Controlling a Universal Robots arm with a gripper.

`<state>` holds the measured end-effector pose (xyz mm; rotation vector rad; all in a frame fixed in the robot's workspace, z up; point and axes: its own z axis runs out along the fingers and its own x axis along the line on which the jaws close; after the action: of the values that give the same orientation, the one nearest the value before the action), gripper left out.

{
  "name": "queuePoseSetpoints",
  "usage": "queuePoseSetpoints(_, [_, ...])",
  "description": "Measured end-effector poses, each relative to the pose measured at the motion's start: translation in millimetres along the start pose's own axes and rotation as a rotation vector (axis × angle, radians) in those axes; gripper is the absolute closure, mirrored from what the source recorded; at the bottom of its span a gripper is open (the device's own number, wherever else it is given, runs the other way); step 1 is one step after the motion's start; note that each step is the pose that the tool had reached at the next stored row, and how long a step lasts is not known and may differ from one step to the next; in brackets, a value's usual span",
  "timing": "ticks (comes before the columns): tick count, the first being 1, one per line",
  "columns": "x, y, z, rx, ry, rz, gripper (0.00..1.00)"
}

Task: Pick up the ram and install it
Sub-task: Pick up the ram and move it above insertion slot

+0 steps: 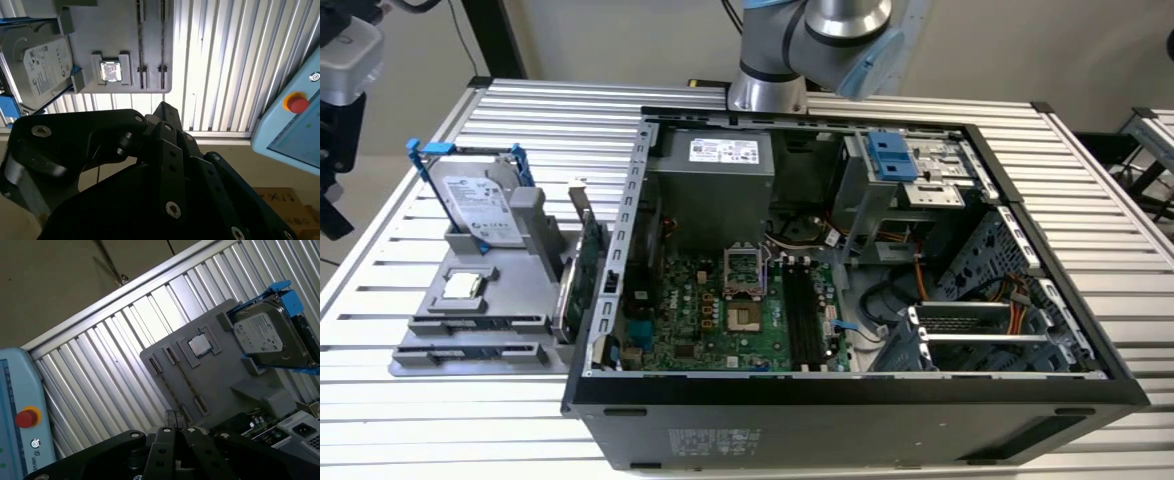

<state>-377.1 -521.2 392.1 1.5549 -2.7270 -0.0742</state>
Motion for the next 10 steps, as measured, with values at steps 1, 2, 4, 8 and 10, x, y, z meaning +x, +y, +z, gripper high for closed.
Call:
queuePoseSetpoints(1, [0.0,0.0,0.0,-0.0001,0.0004,-0.006,1.0])
queuePoseSetpoints(2, [0.0,0.0,0.0,-0.0001,0.0008,-0.012,1.0])
queuePoseSetpoints(4, [0.0,0.0,0.0,-0.0003,0.0015,-0.025,1.0])
queuePoseSetpoints(8, [0.0,-0.1,0.0,-0.0006,0.003,-0.05,1.0])
queuePoseSetpoints(10, [0.0,-0.1,0.0,-0.0008,0.0037,-0.064,1.0])
